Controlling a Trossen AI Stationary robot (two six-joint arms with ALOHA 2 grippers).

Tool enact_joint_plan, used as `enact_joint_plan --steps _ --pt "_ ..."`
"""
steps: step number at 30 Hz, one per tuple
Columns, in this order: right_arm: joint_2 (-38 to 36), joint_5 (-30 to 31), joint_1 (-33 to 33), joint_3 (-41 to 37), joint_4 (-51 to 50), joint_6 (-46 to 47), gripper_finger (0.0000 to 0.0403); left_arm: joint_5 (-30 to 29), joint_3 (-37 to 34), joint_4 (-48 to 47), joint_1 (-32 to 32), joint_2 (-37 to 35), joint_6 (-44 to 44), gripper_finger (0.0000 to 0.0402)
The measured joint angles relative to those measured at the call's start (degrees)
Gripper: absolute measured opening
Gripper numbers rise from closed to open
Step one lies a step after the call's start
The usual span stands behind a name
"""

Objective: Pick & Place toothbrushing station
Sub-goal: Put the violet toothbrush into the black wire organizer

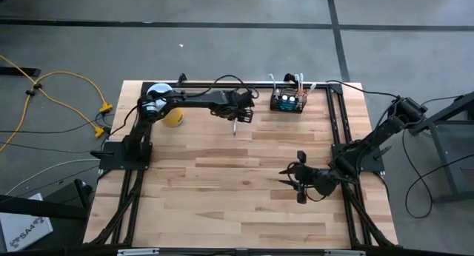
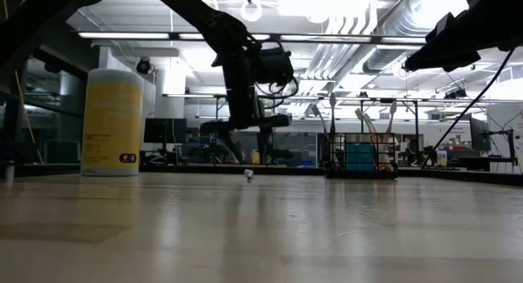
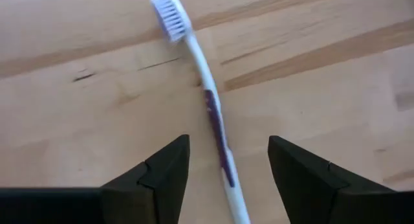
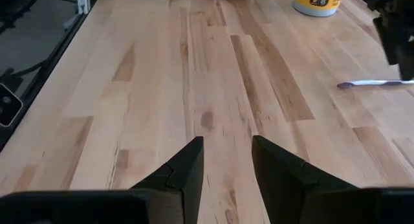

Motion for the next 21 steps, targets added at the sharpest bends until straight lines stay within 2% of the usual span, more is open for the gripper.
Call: enact_joint_plan --steps 13,21 --pt "0.00 -1.61 0.00 0.00 -0.89 -0.99 0.0122 -0.91 0.31 0.83 0.09 5.67 -2.41 0.0205" --pt "-0.01 -1.63 0.00 0.00 -0.49 -0.92 0.0122 -2.82 0.26 1.39 0.20 6.01 -1.54 0.0194"
